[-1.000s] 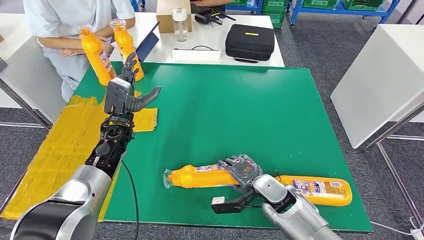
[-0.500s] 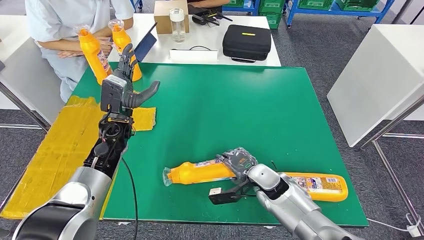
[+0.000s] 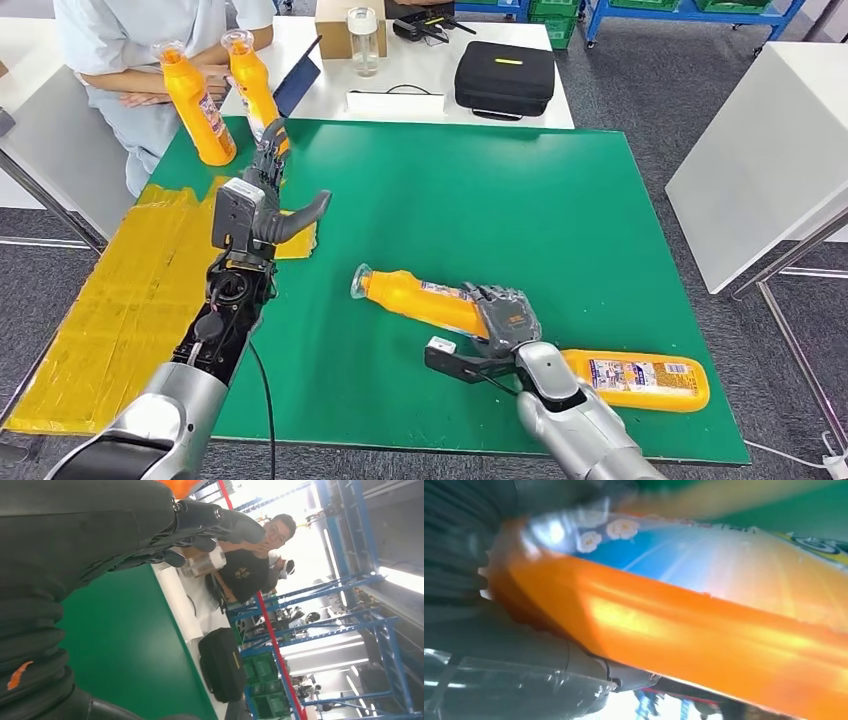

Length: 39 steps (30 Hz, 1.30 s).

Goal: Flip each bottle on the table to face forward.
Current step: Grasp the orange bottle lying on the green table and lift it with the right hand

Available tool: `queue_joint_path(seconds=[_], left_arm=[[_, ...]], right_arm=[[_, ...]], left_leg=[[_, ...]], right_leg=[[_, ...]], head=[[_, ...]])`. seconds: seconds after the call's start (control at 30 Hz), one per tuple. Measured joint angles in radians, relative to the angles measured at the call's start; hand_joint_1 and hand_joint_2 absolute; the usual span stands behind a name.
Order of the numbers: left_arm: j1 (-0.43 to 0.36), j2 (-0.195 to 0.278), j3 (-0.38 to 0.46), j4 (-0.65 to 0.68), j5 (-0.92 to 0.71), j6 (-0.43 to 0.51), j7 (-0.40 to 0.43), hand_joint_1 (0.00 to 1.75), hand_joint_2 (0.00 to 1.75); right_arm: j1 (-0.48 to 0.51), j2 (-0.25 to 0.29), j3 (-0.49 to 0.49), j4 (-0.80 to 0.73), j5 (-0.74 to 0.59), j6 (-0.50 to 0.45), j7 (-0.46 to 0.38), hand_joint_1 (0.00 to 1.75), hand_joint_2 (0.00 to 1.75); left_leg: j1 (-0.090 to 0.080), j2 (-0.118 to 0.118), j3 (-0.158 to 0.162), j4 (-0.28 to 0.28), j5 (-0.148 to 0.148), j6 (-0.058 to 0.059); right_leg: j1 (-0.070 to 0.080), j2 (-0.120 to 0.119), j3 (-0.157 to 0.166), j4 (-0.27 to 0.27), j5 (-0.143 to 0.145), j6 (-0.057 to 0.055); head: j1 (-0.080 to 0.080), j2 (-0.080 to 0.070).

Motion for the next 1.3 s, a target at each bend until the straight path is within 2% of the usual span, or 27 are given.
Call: queue_joint_path(seconds=[0.2, 0.4, 0.6, 0.7, 0.8, 0.9, 1.1, 1.3], left_arm=[[0.018, -0.001, -0.022, -0.023, 0.0, 0.001, 0.008, 0.0, 1.75], [0.022, -0.002, -0.031, -0.031, 0.001, 0.002, 0.01, 0.0, 1.75], [0.028, -0.003, -0.033, -0.04, 0.017, 0.004, 0.027, 0.0, 1.75], [0.031, -0.003, -0.038, -0.04, 0.079, -0.068, 0.051, 0.0, 1.75], [0.035, -0.005, -0.065, -0.039, 0.17, -0.193, 0.094, 0.0, 1.75], [0.043, -0.012, -0.117, -0.054, 0.202, -0.239, 0.129, 0.0, 1.75], [0.047, -0.017, -0.175, -0.08, 0.217, -0.249, 0.151, 0.0, 1.75], [0.048, -0.022, -0.251, -0.127, 0.232, -0.271, 0.201, 0.0, 1.75]], right_arm=[[0.017, 0.027, -0.164, -0.026, -0.091, -0.025, -0.059, 1.75, 1.75], [0.023, 0.041, -0.222, -0.033, -0.106, -0.032, -0.076, 1.75, 1.75], [0.023, 0.073, -0.308, -0.041, -0.237, -0.123, -0.16, 1.75, 1.75], [0.027, 0.092, -0.358, -0.056, -0.342, -0.166, -0.25, 1.75, 1.75], [0.032, 0.129, -0.438, -0.083, -0.538, -0.199, -0.423, 1.75, 1.75], [0.032, 0.157, -0.492, -0.106, -0.663, -0.197, -0.54, 1.75, 1.75], [0.034, 0.183, -0.534, -0.126, -0.703, -0.19, -0.575, 1.75, 1.75], [0.029, 0.203, -0.542, -0.129, -0.798, -0.178, -0.653, 1.75, 1.75]], left_leg=[[0.0, -0.002, -0.013, 0.0, 0.001, 0.0], [0.0, -0.002, -0.018, 0.0, 0.001, 0.0], [0.0, -0.002, -0.021, 0.0, 0.001, 0.0], [0.0, -0.003, -0.022, 0.0, 0.001, 0.0], [0.0, -0.003, -0.023, 0.0, 0.001, 0.0], [0.0, -0.003, -0.024, 0.0, 0.001, 0.0], [0.0, -0.003, -0.025, 0.0, 0.001, 0.0], [0.0, -0.003, -0.025, 0.0, 0.001, 0.0]], right_leg=[[-0.001, -0.002, -0.013, 0.0, 0.0, 0.001], [-0.001, -0.002, -0.017, 0.0, 0.0, 0.001], [-0.001, -0.003, -0.02, 0.0, 0.0, 0.0], [-0.001, -0.003, -0.021, 0.0, 0.0, 0.0], [-0.001, -0.004, -0.022, 0.0, 0.0, 0.0], [-0.001, -0.004, -0.023, 0.0, 0.0, 0.001], [-0.001, -0.004, -0.024, 0.0, 0.0, 0.001], [-0.001, -0.004, -0.024, 0.0, 0.0, 0.001]], head=[[0.0, 0.0], [0.0, 0.0], [0.0, 0.0], [0.0, 0.0], [0.0, 0.0], [0.0, 0.0], [0.0, 0.0], [0.0, 0.0]])
